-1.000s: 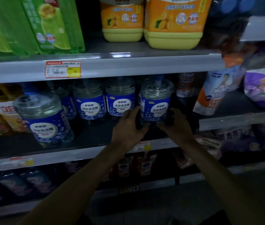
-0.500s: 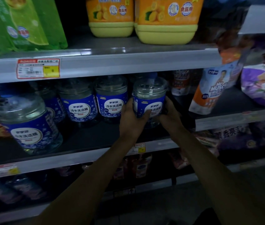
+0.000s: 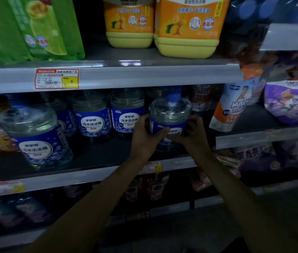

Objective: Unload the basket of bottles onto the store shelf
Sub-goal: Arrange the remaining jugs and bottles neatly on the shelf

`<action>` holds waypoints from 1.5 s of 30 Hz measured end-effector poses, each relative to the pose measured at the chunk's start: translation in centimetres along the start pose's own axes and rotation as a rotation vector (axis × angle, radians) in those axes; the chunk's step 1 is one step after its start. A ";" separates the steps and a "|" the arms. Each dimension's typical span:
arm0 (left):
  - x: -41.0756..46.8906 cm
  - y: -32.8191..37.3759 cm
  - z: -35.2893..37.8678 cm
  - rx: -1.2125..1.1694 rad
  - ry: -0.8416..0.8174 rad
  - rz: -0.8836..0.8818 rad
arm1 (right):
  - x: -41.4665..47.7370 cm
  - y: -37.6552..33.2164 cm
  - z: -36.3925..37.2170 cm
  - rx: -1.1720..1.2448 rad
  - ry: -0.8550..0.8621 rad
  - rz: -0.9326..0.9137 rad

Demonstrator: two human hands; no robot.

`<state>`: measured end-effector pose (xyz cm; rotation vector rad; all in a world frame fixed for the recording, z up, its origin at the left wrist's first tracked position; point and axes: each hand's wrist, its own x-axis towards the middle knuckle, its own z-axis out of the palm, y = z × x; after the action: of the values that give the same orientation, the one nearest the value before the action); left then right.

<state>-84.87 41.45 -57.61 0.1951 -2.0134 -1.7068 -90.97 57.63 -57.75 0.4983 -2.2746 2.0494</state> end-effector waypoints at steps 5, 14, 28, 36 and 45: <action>-1.1 0.1 -1.4 0.024 -0.041 0.027 | -0.9 -0.6 -0.5 -0.005 -0.058 -0.039; -3.2 1.2 -1.7 0.089 -0.134 0.110 | -2.4 -0.4 -1.8 -0.008 -0.085 -0.072; -2.9 5.4 -1.5 0.180 -0.308 0.224 | -4.7 -2.3 -3.2 0.053 0.027 -0.113; -2.3 3.8 0.2 0.094 -0.415 0.135 | -5.5 -1.7 -5.0 0.022 0.104 -0.081; 2.2 -0.6 4.8 0.338 0.020 -0.053 | -6.0 -1.1 -5.3 -0.081 0.136 -0.093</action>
<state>-89.12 44.68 -58.05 0.3794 -2.2887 -1.3769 -85.99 63.96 -57.48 0.4374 -2.2023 1.8792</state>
